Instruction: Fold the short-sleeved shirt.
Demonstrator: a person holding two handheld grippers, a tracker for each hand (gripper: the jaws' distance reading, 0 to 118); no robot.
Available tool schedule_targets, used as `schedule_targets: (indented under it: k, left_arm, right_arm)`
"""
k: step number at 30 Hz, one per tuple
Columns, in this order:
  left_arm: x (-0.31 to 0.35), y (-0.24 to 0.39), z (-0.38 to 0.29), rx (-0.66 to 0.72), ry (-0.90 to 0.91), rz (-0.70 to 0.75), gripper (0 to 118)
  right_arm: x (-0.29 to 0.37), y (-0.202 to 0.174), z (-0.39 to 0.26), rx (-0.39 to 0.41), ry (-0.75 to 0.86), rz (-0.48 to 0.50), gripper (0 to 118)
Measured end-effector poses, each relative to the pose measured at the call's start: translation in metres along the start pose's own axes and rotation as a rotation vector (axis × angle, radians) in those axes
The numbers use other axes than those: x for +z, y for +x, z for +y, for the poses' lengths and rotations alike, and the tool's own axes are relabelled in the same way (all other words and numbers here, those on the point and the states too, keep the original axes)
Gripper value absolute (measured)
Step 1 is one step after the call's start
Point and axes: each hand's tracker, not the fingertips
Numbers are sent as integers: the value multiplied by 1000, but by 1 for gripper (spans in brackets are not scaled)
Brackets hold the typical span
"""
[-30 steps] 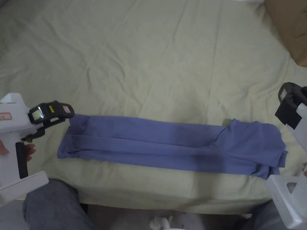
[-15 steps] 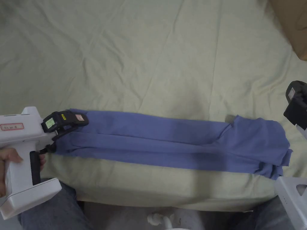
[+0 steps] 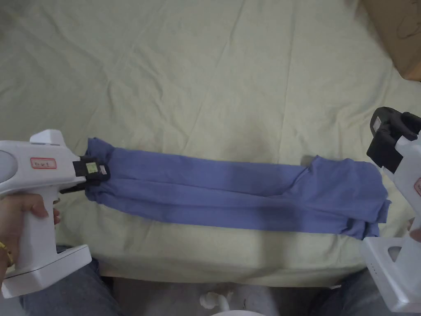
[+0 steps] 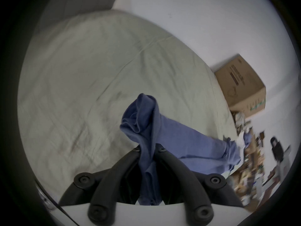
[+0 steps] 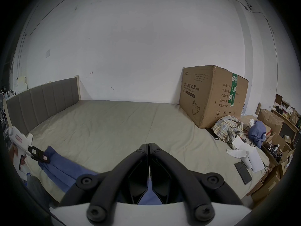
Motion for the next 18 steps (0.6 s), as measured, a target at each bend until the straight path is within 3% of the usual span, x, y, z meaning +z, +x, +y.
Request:
schedule_targets:
  k: [2, 9, 18]
  left_arm:
    - [20, 31, 2, -105, 38, 4, 8]
    - [46, 131, 9, -254, 58, -159, 8]
    - [-49, 221, -20, -277, -128, -218, 8]
  right_arm:
    - [4, 5, -1, -12, 7, 1, 0]
    - [20, 23, -8, -62, 33, -11, 0]
    - [40, 54, -16, -107, 53, -75, 0]
